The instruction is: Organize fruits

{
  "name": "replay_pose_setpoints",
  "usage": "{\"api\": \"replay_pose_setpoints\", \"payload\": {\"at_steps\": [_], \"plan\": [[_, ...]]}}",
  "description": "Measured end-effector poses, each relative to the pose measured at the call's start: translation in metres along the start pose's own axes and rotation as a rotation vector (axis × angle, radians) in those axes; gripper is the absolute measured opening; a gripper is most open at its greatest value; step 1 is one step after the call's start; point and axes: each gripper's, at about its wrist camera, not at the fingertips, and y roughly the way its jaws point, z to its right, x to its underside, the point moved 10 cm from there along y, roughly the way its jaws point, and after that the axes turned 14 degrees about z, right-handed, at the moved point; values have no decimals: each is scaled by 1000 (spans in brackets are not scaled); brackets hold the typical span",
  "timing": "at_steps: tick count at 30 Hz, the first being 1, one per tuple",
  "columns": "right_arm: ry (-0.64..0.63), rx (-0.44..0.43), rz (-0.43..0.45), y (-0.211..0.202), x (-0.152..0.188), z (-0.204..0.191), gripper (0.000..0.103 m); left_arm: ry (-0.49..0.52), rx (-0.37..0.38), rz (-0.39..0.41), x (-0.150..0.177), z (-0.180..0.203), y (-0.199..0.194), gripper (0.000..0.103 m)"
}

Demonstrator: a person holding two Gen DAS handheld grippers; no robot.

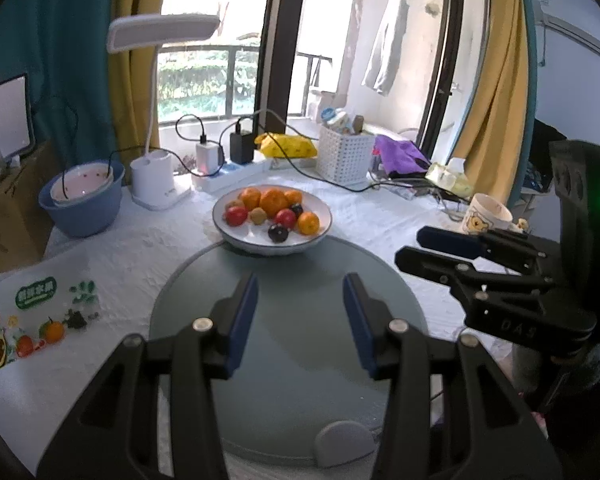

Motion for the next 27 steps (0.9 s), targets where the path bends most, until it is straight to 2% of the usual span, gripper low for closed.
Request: {"api": "replay_pose_setpoints", "payload": {"at_steps": [17, 19, 20, 21, 27], "plan": [[-37, 18, 133, -53, -37, -9, 41, 51, 10, 123, -35, 21, -50, 48], [-40, 23, 148, -60, -42, -10, 41, 57, 13, 139, -39, 24, -55, 54], [-41, 26, 155, -63, -44, -10, 41, 56, 17, 151, -42, 26, -59, 64], [-44, 29, 165, -67, -47, -10, 41, 53, 20, 161, -44, 27, -62, 67], [-56, 40, 214, -88, -61, -12, 41, 57, 23, 208, -58, 33, -81, 68]]}}
